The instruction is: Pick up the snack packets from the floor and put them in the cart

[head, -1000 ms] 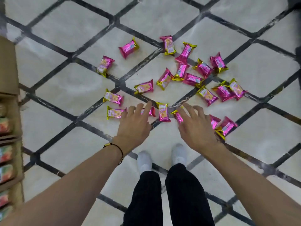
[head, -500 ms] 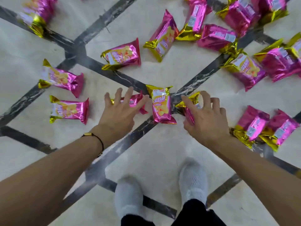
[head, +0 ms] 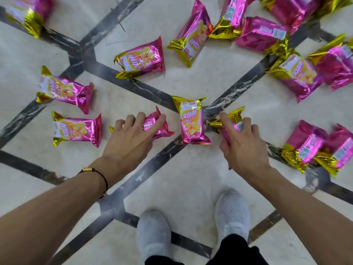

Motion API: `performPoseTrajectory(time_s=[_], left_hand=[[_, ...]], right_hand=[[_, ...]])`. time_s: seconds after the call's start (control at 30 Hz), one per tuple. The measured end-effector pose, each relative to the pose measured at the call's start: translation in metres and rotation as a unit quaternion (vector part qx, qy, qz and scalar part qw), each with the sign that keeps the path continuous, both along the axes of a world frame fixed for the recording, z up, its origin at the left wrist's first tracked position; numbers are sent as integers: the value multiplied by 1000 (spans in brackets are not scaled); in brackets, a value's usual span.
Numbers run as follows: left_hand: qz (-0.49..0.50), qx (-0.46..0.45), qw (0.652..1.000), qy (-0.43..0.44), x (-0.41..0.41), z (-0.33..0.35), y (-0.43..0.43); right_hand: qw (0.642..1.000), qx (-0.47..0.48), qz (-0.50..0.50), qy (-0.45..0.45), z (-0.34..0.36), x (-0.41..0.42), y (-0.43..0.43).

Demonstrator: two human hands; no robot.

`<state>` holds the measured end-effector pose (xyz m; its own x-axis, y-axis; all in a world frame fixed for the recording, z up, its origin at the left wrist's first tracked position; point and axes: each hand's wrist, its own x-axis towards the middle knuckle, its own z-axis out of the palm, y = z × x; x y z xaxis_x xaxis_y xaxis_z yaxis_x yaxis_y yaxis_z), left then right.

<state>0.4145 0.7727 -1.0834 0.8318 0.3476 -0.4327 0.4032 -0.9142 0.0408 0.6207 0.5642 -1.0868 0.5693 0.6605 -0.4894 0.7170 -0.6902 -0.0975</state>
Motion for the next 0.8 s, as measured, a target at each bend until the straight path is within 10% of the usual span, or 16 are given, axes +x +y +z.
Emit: performPoseTrajectory(time_s=[0.8], left_hand=[[363, 0, 904, -227, 83, 618, 11]], right_hand=[[974, 201, -29, -103, 622, 53, 100]])
